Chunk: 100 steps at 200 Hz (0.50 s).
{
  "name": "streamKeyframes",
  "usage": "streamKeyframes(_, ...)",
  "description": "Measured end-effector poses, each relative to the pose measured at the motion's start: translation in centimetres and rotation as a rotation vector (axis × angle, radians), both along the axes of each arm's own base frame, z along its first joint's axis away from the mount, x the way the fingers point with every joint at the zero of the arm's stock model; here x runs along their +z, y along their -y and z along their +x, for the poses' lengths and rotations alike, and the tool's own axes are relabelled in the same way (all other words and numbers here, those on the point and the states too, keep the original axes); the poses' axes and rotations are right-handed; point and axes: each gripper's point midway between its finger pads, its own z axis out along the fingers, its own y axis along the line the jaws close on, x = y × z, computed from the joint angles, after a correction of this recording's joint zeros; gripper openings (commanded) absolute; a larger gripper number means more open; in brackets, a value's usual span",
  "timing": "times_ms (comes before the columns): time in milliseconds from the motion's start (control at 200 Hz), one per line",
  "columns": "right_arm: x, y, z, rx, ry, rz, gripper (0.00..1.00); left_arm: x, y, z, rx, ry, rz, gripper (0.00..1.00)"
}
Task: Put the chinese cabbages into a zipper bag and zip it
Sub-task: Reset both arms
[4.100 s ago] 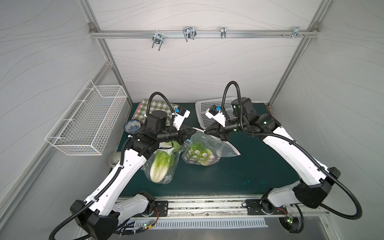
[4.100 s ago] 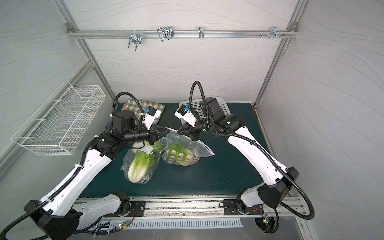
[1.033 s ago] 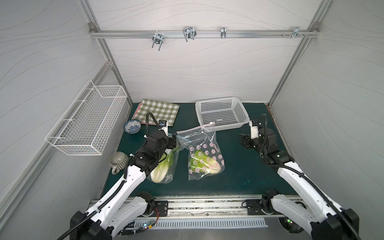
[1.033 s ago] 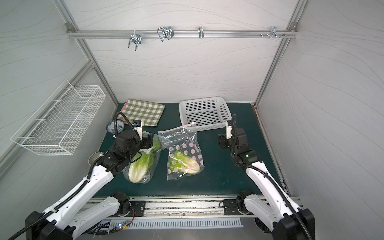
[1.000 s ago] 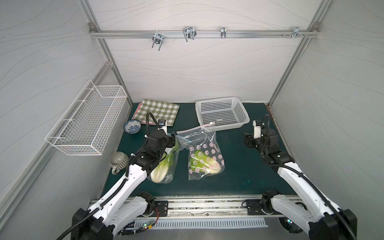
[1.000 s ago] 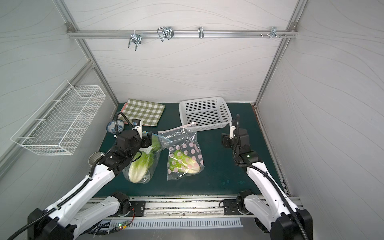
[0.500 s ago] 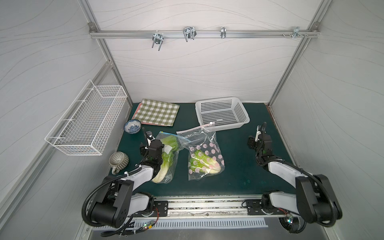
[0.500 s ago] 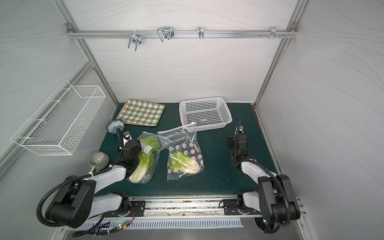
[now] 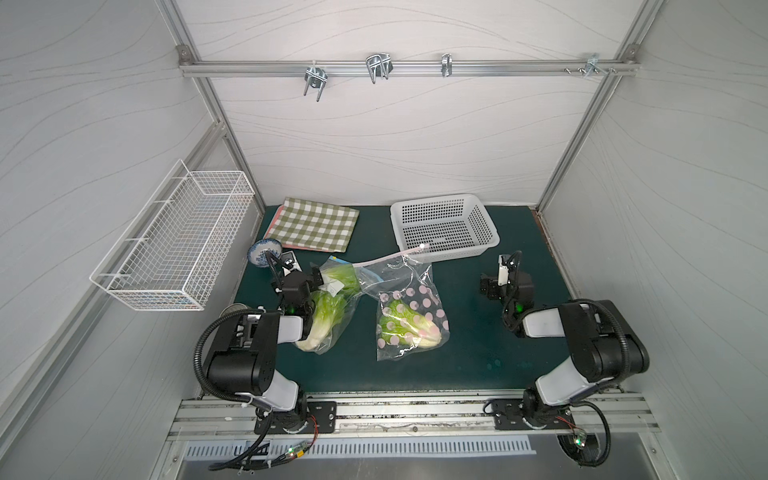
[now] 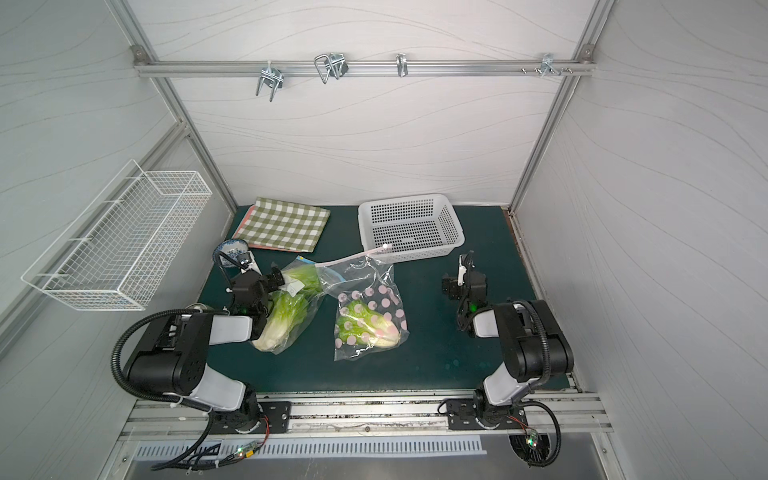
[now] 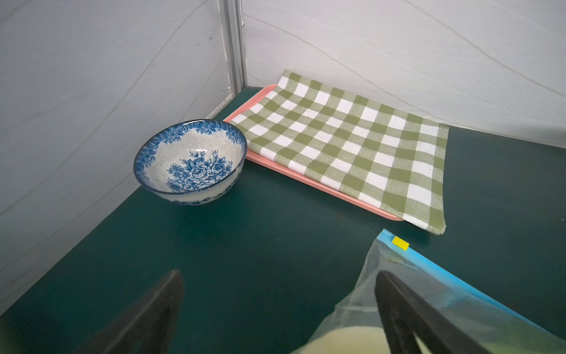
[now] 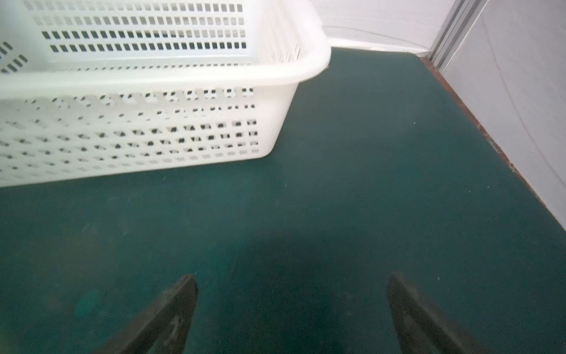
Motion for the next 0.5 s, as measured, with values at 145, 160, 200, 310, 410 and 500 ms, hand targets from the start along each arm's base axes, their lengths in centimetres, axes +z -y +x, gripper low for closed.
streamKeyframes(145, 0.27, 0.43, 0.26, -0.017, 0.007, 0.009, 0.99, -0.36, 0.21, -0.01, -0.009, -0.013, -0.014, 1.00)
streamKeyframes(160, 0.27, 0.43, 0.26, -0.017, 0.007, 0.010, 0.99, -0.35, 0.22, 0.00, -0.010, -0.013, -0.014, 1.00)
streamKeyframes(200, 0.28, 0.47, 0.27, -0.019, 0.007, 0.013, 0.99, -0.36, 0.23, 0.01, -0.010, -0.013, -0.016, 1.00)
streamKeyframes(310, 0.28, 0.54, 0.28, -0.022, 0.007, 0.015, 0.99, -0.44, 0.25, -0.01, -0.011, -0.016, -0.018, 1.00)
streamKeyframes(410, 0.27, 0.55, 0.27, -0.023, 0.007, 0.017, 0.99, -0.46, 0.28, -0.01, -0.012, -0.017, -0.019, 1.00)
streamKeyframes(500, 0.27, 0.55, 0.27, -0.023, 0.007, 0.017, 0.99, -0.44, 0.42, 0.05, -0.016, -0.019, -0.016, 1.00)
